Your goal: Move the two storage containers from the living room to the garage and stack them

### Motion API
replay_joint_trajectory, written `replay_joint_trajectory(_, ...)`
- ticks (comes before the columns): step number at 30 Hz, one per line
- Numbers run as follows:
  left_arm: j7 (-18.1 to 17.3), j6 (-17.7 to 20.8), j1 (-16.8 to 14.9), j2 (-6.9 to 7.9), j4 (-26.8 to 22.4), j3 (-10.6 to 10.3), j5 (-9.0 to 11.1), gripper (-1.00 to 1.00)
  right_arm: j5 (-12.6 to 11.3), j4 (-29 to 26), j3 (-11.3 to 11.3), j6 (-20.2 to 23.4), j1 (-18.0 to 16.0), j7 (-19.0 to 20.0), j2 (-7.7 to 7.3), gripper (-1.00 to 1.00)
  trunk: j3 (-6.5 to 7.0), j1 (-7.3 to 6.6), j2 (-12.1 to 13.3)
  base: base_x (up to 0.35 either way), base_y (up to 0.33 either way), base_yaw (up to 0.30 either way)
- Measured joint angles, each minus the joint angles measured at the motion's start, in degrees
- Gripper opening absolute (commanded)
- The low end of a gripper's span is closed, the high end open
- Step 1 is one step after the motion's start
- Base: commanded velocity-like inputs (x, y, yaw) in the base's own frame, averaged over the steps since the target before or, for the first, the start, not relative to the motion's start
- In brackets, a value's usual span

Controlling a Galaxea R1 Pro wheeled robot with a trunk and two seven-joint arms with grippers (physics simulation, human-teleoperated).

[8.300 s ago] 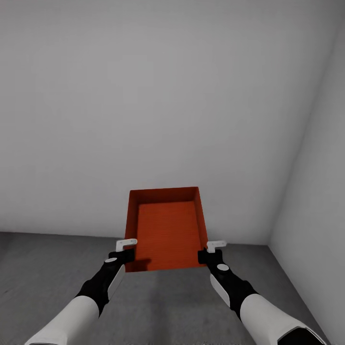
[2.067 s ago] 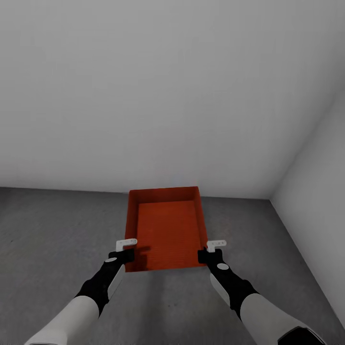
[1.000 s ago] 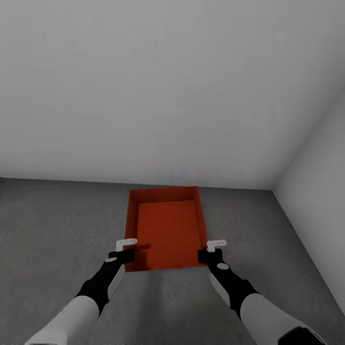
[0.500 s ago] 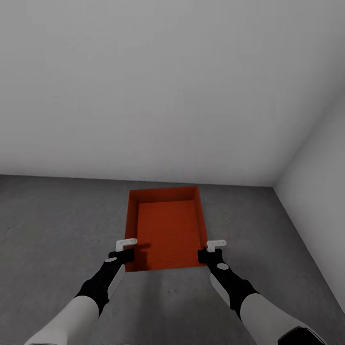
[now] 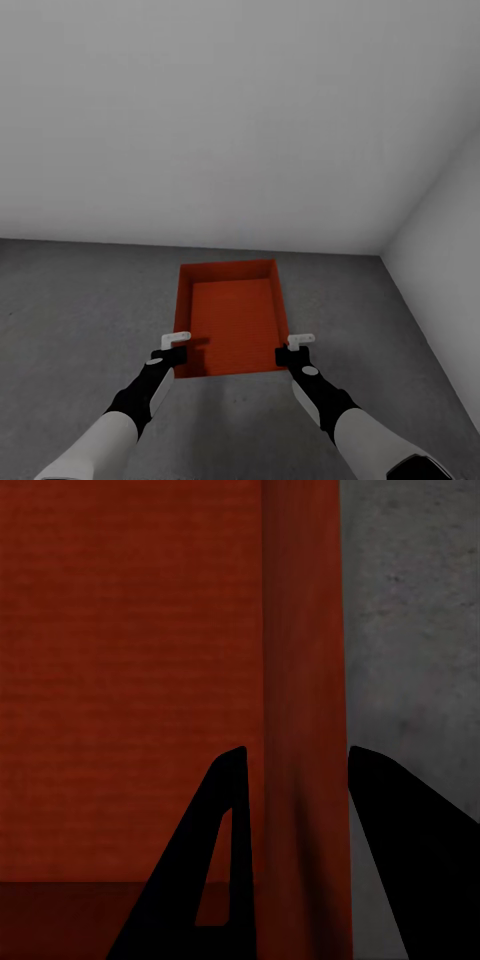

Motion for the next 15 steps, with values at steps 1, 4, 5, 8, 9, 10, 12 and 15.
replay_joint_trajectory(1, 0.00, 0.00, 0.00, 0.00, 0.00, 0.00, 0.00, -1.00, 0.00, 0.00, 0.00, 0.00, 0.00, 0.00, 0.00, -1.00, -0.09, 0.00, 0.00, 0.000, 0.000, 0.000)
replay_joint_trajectory(4, 0.00, 0.00, 0.00, 0.00, 0.00, 0.00, 0.00, -1.00, 0.00, 0.00, 0.00, 0.00, 0.00, 0.00, 0.00, -1.00, -0.37, 0.00, 0.00, 0.000, 0.000, 0.000)
replay_joint_trajectory(5, 0.00, 0.00, 0.00, 0.00, 0.00, 0.00, 0.00, -1.00, 0.00, 0.00, 0.00, 0.00, 0.00, 0.00, 0.00, -1.00, -0.46, 0.00, 0.00, 0.000, 0.000, 0.000)
replay_joint_trajectory(8, 0.00, 0.00, 0.00, 0.00, -0.01, 0.00, 0.00, -1.00, 0.00, 0.00, 0.00, 0.00, -0.01, 0.00, 0.00, -1.00, -0.74, 0.00, 0.00, 0.000, 0.000, 0.000)
replay_joint_trajectory(9, 0.00, 0.01, 0.00, 0.00, -0.01, 0.01, 0.00, -1.00, 0.00, 0.01, 0.00, 0.00, -0.01, 0.00, 0.00, -1.00, -0.83, 0.00, 0.00, 0.000, 0.000, 0.000)
replay_joint_trajectory(10, 0.00, 0.00, 0.00, 0.00, 0.00, 0.00, 0.00, -1.00, 0.00, 0.01, 0.00, 0.00, -0.01, 0.00, 0.00, -1.00, -0.92, 0.00, 0.00, 0.000, 0.000, 0.000)
replay_joint_trajectory(12, 0.00, 0.00, 0.00, 0.00, 0.00, -0.01, 0.00, -1.00, 0.00, -0.01, 0.00, 0.00, 0.00, 0.00, 0.00, -1.00, -1.11, 0.00, 0.00, 0.000, 0.000, 0.000)
replay_joint_trajectory(15, 0.00, -0.02, 0.00, 0.00, -0.01, -0.02, 0.00, -1.00, 0.00, -0.05, 0.00, 0.00, 0.02, -0.01, -0.01, -1.00, -1.38, 0.00, 0.00, 0.000, 0.000, 0.000)
